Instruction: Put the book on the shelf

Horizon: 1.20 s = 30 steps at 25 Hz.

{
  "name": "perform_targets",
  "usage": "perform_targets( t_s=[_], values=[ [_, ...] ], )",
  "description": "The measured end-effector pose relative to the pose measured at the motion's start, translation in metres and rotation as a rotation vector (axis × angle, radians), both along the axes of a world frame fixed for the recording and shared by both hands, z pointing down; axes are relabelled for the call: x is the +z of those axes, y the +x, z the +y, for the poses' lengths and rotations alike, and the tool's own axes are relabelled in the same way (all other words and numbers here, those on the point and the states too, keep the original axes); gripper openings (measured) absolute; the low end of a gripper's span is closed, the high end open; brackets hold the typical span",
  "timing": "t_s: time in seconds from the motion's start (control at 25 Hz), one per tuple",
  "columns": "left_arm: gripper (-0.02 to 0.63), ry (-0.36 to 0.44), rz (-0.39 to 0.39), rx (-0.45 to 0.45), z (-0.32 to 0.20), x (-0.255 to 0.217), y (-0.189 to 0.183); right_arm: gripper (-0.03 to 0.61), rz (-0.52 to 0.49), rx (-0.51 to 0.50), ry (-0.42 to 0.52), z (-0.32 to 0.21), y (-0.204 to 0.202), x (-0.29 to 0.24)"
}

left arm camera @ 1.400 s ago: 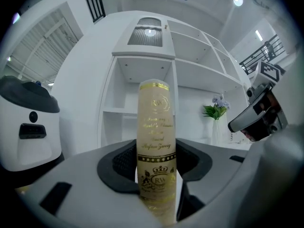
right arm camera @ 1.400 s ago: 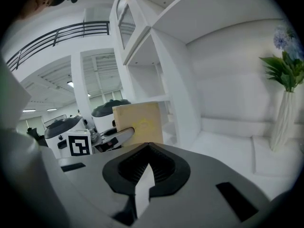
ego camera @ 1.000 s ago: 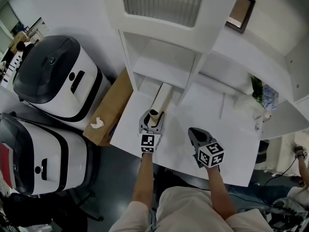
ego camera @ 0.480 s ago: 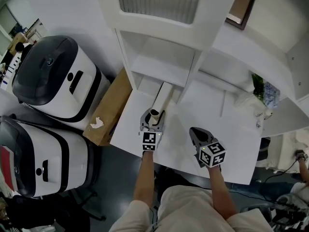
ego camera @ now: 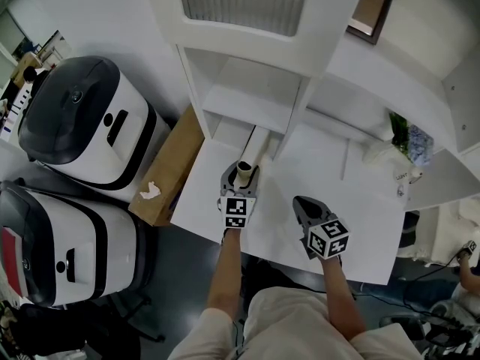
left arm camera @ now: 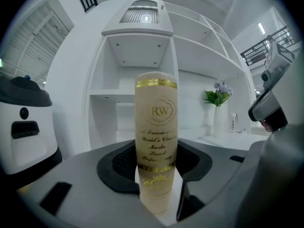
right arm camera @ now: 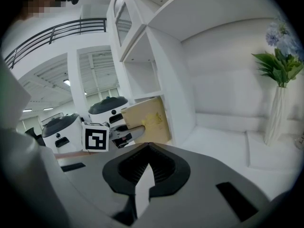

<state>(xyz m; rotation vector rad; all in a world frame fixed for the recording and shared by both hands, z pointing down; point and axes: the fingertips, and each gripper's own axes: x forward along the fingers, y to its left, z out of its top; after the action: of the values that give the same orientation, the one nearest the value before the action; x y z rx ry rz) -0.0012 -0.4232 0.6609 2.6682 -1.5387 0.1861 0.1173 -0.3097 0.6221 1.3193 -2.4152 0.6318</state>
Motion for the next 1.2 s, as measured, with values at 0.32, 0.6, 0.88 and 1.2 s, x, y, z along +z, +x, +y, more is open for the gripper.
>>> perform_targets(
  t_s=[0.32, 0.6, 0.88, 1.2],
  values=[
    [0.219, -0.013, -0.010, 0.005, -0.026, -0.007, 0.015, 0.026, -0.001, -0.003, 0.060, -0.007, -0.025, -0.019],
    [0.221, -0.005, -0.007, 0.010, -0.049, -0.007, 0.034, 0.026, -0.008, -0.006, 0.086, -0.012, -0.037, -0.026],
    [0.222, 0.015, 0.005, 0.033, -0.073, -0.008, 0.049, 0.026, 0.010, 0.004, 0.100, -0.026, -0.035, -0.029],
    [0.222, 0.020, 0.010, 0.083, -0.098, -0.007, 0.059, 0.026, 0.036, 0.025, 0.100, -0.033, -0.022, -0.026]
  ],
)
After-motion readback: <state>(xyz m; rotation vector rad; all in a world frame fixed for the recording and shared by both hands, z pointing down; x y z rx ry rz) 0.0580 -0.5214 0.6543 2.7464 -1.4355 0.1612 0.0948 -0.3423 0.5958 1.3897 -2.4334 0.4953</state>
